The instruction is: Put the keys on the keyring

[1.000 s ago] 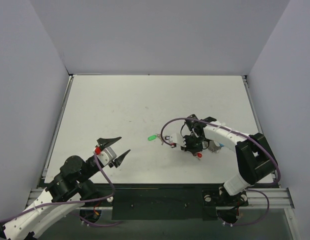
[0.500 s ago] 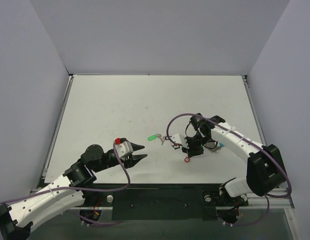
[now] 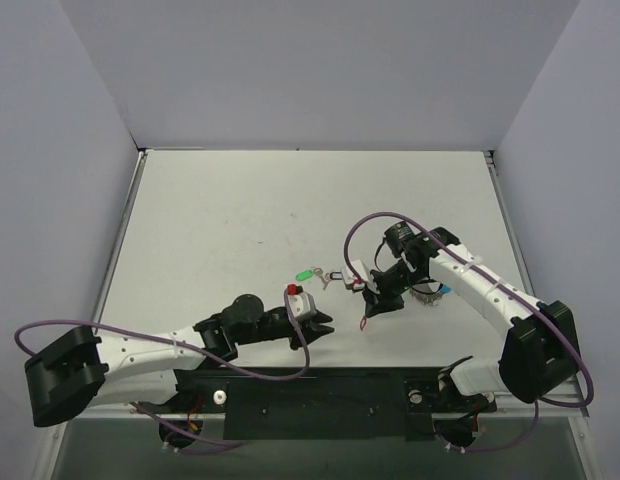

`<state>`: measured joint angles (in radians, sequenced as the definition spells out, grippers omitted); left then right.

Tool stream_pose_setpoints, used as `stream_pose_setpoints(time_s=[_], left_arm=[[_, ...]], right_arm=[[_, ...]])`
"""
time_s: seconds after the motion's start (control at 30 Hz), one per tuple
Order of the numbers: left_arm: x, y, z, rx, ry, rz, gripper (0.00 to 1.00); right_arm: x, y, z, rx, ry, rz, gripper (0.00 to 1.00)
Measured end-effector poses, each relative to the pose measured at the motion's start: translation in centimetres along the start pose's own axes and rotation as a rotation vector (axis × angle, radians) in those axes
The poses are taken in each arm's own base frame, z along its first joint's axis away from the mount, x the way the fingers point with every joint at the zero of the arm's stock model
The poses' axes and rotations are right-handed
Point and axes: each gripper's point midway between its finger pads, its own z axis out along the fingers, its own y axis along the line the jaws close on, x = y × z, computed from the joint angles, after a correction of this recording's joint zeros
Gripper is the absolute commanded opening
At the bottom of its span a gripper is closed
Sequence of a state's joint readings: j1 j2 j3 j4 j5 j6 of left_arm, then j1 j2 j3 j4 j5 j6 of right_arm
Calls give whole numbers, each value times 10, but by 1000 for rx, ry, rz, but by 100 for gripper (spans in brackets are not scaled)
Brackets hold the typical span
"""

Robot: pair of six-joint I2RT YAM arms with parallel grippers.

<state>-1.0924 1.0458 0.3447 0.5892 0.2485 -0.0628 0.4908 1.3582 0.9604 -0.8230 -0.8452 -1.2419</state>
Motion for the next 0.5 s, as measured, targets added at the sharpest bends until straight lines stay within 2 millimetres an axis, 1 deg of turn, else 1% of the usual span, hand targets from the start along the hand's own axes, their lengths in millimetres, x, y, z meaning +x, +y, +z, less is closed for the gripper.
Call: stream_pose_setpoints(time_s=[0.07, 0.13, 0.27, 0.4, 0.5], left_arm=[[9, 0, 8, 2, 17, -9, 34], [14, 0, 17, 1, 26, -14, 33], [11, 5, 33, -10, 10, -13, 33], [8, 5, 47, -3, -8, -9, 33], [10, 3, 56, 6, -9, -9, 33]], right_arm=[[-3, 1, -1, -1, -13, 7, 0], [-6, 2, -1, -1, -24, 9, 0], [-9, 3, -1, -7, -40, 20, 0], [-11, 5, -1, -12, -51, 31, 0], [-13, 5, -1, -13, -58, 33, 0]])
